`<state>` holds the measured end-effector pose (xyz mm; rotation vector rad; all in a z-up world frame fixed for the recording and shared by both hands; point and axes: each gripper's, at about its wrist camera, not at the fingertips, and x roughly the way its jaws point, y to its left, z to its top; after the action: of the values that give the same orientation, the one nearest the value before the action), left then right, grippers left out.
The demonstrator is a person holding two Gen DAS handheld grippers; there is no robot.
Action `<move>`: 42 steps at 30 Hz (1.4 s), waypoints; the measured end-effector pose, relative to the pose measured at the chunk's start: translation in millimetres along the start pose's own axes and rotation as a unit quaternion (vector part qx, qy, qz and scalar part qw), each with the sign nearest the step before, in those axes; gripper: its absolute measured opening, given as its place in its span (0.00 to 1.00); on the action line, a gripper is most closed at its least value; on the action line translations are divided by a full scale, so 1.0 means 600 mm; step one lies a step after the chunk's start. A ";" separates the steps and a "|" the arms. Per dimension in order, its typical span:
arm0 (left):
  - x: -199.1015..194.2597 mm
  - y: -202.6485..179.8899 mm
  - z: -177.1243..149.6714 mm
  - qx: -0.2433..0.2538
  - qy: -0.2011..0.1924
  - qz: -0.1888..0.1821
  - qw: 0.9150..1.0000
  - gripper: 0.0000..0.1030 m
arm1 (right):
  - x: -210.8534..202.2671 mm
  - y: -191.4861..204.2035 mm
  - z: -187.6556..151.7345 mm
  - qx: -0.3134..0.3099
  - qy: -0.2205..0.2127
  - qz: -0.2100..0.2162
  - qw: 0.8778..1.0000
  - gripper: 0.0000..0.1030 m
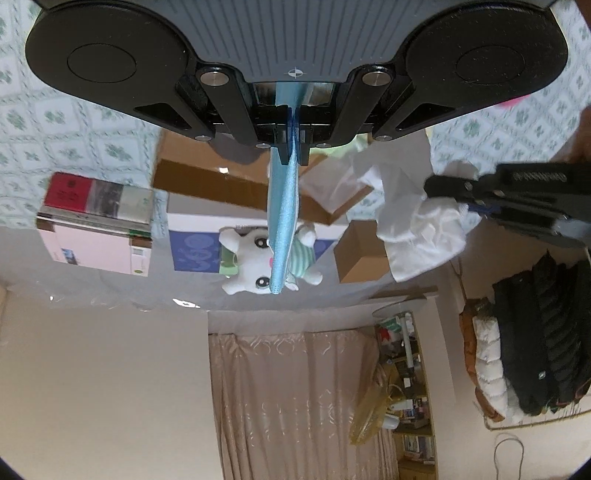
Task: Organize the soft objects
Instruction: 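Carry the white cloth in the left gripper and blue mask in the right gripper to the box, then open the left gripper over the box while the right gripper releases the blue mask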
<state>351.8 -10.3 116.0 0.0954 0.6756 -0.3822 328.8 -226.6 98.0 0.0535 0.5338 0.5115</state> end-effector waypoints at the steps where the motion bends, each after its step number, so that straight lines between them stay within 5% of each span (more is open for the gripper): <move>1: 0.016 0.008 0.005 0.000 0.002 0.003 1.000 0.07 | 0.013 -0.007 0.008 0.004 -0.008 0.005 1.000 0.01; 13: 0.172 0.076 0.024 -0.006 0.033 0.014 0.999 0.07 | 0.176 -0.061 0.025 0.014 -0.015 0.022 1.000 0.01; 20: 0.233 0.095 -0.002 -0.012 0.066 0.007 0.998 0.07 | 0.235 -0.076 -0.025 -0.025 0.085 0.033 0.996 0.01; 29: 0.261 0.101 -0.011 -0.005 0.094 0.014 0.995 0.08 | 0.257 -0.077 -0.065 -0.066 0.173 0.010 0.983 0.01; 39: 0.237 0.108 0.002 -0.005 0.087 0.027 0.996 0.26 | 0.255 -0.083 -0.056 -0.037 0.168 -0.006 0.985 0.02; 41: 0.228 0.110 0.000 -0.007 0.086 0.029 0.996 0.28 | 0.247 -0.083 -0.055 -0.034 0.165 -0.008 0.986 0.10; 42: 0.223 0.111 -0.001 -0.008 0.085 0.030 0.996 0.28 | 0.242 -0.083 -0.054 -0.031 0.162 -0.009 0.986 0.27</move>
<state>472.2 9.3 29.3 0.1333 0.8426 -0.3118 442.6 -202.7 -7.6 -0.0948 0.8347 0.5210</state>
